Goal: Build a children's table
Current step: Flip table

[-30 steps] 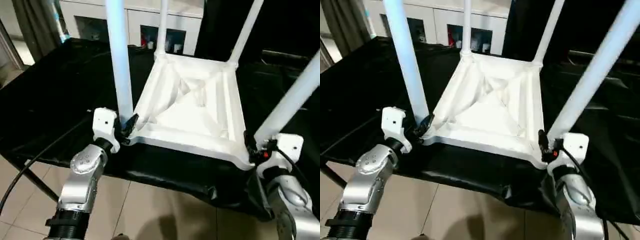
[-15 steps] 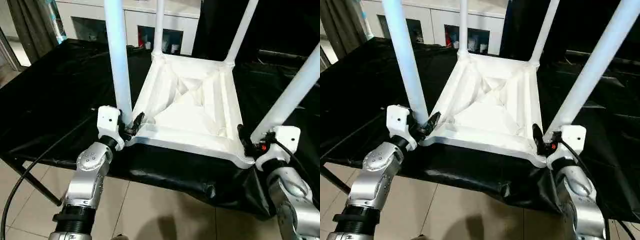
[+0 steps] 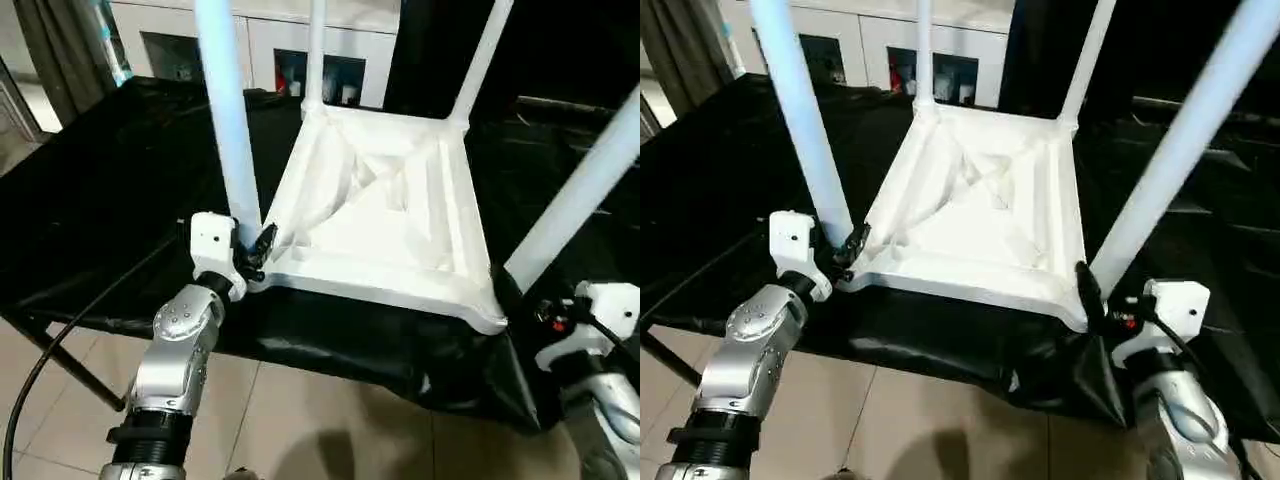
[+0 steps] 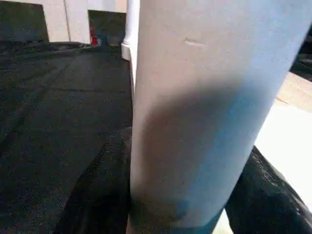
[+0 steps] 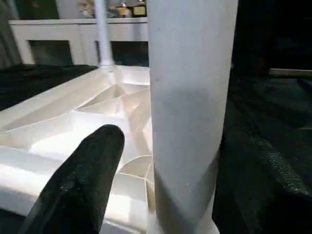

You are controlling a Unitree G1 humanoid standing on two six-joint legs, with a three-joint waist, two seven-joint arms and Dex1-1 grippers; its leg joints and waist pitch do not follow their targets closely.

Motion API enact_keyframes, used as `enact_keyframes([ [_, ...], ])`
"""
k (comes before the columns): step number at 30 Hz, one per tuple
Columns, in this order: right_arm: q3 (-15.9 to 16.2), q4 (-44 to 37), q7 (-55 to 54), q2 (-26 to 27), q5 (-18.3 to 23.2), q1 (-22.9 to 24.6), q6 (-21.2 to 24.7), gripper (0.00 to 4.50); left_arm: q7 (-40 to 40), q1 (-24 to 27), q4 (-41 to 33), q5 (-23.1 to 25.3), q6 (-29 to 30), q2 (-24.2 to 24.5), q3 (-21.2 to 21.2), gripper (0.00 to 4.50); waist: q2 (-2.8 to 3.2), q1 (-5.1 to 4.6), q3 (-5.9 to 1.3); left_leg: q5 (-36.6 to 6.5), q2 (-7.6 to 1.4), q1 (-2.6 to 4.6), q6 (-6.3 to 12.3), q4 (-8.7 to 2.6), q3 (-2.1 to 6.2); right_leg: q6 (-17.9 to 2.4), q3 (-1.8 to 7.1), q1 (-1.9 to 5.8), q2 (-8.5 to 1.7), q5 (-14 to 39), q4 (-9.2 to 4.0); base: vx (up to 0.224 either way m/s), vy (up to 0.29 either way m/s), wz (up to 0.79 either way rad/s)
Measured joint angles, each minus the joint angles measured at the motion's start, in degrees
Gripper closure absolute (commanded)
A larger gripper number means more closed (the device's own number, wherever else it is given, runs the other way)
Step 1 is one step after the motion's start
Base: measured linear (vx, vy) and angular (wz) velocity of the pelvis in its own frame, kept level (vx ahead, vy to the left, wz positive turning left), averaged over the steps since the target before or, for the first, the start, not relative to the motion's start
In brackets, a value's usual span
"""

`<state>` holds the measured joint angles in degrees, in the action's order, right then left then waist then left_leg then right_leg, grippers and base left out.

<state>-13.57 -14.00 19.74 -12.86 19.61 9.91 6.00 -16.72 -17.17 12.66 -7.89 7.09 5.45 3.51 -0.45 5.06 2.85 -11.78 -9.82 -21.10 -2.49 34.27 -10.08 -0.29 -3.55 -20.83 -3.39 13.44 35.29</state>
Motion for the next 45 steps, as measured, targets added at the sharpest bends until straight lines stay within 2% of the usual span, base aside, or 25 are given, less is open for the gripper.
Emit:
enact_keyframes([
  [8,0.6,-6.1,5.8,-3.5,3.8,4.7,1.5,1.08,1.5,-0.4,-0.4,-2.3,4.1,-1.1,3.9,2.35,1.50,0.08,-0.11,0.1,0.00,-0.03,0.17,-0.05,0.00,0.0,-0.02,-0.05,0.00,0.0,0.00,0.000,0.000,0.00],
  [12,1.1,-9.4,7.7,-3.9,6.9,6.1,2.9,1.08,2.9,-0.8,-0.4,-2.7,5.5,-1.4,5.9,2.35,1.93,0.07,-0.17,0.1,0.01,-0.03,0.17,-0.04,0.00,0.0,-0.01,-0.05,0.00,0.0,-0.02,0.000,0.000,0.00],
  [19,-1.2,-9.2,5.8,-3.9,8.2,2.3,3.7,1.08,3.1,-1.3,-0.4,-2.9,5.4,-1.8,4.5,2.35,1.96,0.36,-0.18,0.1,0.03,-0.17,0.16,-0.03,0.00,0.0,-0.03,-0.06,-0.03,0.0,-0.10,0.000,0.000,0.00],
  [26,-3.9,-8.2,5.4,-4.3,10.7,1.4,4.0,1.08,4.3,-3.0,-0.1,-1.0,7.5,-2.9,3.4,2.35,2.12,0.94,-0.18,0.3,0.03,-0.23,0.46,-0.03,0.00,0.0,-0.07,-0.11,-0.06,0.0,-0.08,0.000,0.000,0.00],
  [32,-10.9,-8.4,2.9,-6.2,18.6,-2.7,6.6,1.08,6.1,-4.6,1.8,0.0,7.8,-3.6,2.3,2.35,2.29,0.85,-0.25,0.3,0.06,-0.22,0.46,0.00,-0.01,0.1,-0.07,-0.09,-0.09,-0.1,-0.08,0.000,0.000,0.00],
  [35,-12.6,-8.4,3.9,-8.2,21.9,-2.6,8.0,1.08,6.4,-5.3,2.4,0.8,7.8,-3.9,2.0,2.35,2.31,0.89,-0.26,0.3,0.04,-0.23,0.55,0.00,-0.01,0.1,-0.09,-0.09,-0.08,-0.1,-0.08,0.000,0.000,0.00],
  [40,-11.4,-8.6,9.8,-11.5,22.5,1.3,9.9,1.08,6.9,-6.0,3.5,1.1,7.7,-4.2,1.6,2.35,2.42,1.21,-0.34,0.4,0.04,-0.29,0.57,0.00,-0.01,0.1,-0.12,-0.09,-0.09,0.0,-0.14,0.000,0.000,0.00],
  [43,-9.4,-7.7,13.3,-14.3,19.9,3.5,11.3,1.08,7.7,-7.0,4.9,1.6,7.4,-4.2,1.3,2.36,2.34,1.28,-0.30,0.4,0.04,-0.29,0.61,0.03,-0.01,0.2,-0.11,-0.07,-0.10,-0.1,-0.15,0.000,0.000,0.00],
  [45,-9.0,-5.4,13.2,-14.4,18.4,2.8,10.8,1.08,8.3,-8.1,6.6,2.4,6.8,-4.3,1.1,2.37,2.26,1.28,-0.25,0.4,0.04,-0.29,0.57,0.03,-0.01,0.5,-0.12,-0.05,-0.10,-0.1,-0.21,0.000,0.000,0.00],
])
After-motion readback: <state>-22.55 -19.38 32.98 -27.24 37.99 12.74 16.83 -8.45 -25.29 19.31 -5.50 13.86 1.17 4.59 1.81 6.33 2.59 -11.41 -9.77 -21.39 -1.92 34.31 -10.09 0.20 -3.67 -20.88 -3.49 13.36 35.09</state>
